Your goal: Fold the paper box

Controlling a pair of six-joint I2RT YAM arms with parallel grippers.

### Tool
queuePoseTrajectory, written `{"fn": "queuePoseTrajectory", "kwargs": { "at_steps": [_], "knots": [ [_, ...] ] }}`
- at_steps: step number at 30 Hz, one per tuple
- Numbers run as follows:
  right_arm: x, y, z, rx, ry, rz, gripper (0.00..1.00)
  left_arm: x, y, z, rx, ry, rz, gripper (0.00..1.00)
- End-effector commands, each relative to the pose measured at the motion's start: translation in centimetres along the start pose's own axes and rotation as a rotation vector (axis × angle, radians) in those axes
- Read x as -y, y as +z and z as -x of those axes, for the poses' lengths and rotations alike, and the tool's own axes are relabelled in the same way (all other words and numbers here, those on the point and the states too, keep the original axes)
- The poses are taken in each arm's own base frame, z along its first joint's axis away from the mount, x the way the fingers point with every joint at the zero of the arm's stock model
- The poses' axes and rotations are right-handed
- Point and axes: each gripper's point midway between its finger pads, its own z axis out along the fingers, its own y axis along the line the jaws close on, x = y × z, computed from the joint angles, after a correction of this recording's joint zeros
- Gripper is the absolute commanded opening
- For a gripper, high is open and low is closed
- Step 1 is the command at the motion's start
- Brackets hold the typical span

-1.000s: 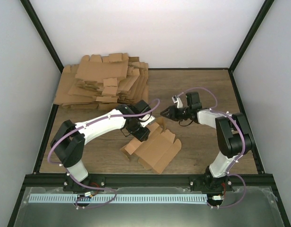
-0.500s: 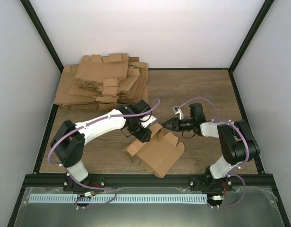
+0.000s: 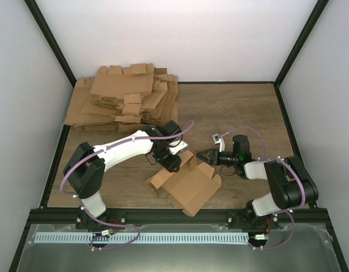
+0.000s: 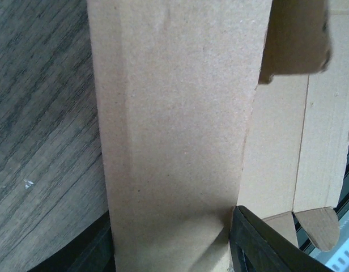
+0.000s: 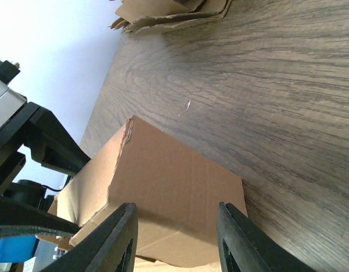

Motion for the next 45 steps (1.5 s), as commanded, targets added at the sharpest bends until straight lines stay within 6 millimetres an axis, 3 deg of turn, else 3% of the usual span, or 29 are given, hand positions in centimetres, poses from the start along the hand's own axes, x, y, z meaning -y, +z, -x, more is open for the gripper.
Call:
{"fn": "queuePoseTrajectory", "kwargs": {
  "at_steps": [1,6,12,19,25,37,45],
  "knots": [
    [-0.7,-0.6,1.1,0.082,-0.101,-0.004,0.41,-0.5,0.0,0.0,-0.028,0.038,0.027,0.5],
    [-0.7,-0.4,0.5,0.07,-0.168,-0.004,0.41,-0.3,-0.3,0.4,-0.021,0.055,0.02,0.51],
    [-1.3,1.6,-0.2,0.028,-0.265,-0.044,0.42,0.3,-0.9,1.3,0.004,0.069,0.002,0.51],
    [-1.4,2.8,0.0,0.033,-0.362,-0.1,0.46,1.2,-1.4,1.8,0.022,0.084,-0.049,0.51],
    [-2.1,3.0,0.3,0.088,-0.511,-0.143,0.42,1.7,-1.7,2.0,0.023,0.081,-0.079,0.51],
    [-1.5,4.1,1.3,0.115,-0.611,-0.178,0.47,2.8,-2.3,2.2,0.031,0.083,-0.161,0.51],
    [-1.5,4.7,1.6,0.121,-0.637,-0.172,0.47,1.8,-1.8,2.3,0.031,0.04,-0.151,0.51]
  ]
}}
